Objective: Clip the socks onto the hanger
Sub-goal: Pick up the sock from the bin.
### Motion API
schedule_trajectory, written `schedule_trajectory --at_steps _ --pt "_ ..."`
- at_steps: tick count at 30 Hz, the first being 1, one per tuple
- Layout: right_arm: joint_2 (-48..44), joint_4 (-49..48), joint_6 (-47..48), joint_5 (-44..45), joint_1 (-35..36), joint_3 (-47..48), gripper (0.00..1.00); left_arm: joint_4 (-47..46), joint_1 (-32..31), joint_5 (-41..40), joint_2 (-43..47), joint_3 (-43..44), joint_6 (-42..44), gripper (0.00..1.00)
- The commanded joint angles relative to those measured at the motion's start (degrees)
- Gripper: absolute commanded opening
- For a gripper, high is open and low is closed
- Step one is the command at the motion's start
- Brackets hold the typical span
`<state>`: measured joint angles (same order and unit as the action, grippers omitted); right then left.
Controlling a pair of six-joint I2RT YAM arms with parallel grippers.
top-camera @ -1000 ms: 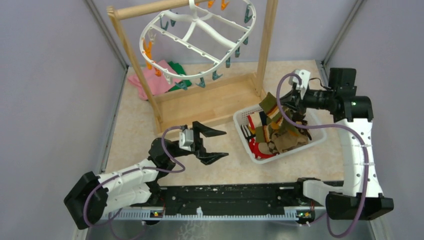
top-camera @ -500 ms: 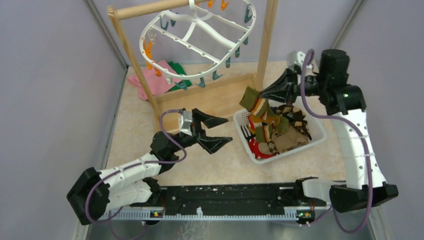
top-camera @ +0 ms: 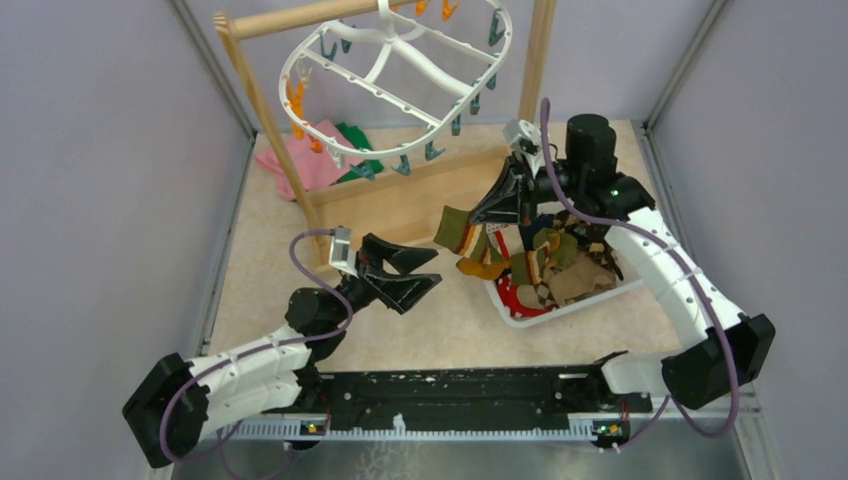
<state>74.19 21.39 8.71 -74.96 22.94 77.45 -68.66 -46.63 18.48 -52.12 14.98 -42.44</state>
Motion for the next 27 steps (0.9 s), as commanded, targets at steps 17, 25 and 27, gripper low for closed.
schedule_trajectory --at_steps 17,25,27 --pt "2.48 -22.73 -17.74 -2.82 3.52 -5.83 0.00 -10.18 -0.31 -11.00 -5.92 2.32 -3.79 0.23" --pt "2.51 -23.13 -17.73 -2.91 3.59 -6.00 0.00 -8.84 -0.31 -9.94 -4.68 2.95 -4.15 0.50" --pt "2.58 -23.22 -17.82 -2.90 3.60 -6.12 0.00 -9.51 -0.31 -9.97 -4.91 2.95 -4.93 0.53"
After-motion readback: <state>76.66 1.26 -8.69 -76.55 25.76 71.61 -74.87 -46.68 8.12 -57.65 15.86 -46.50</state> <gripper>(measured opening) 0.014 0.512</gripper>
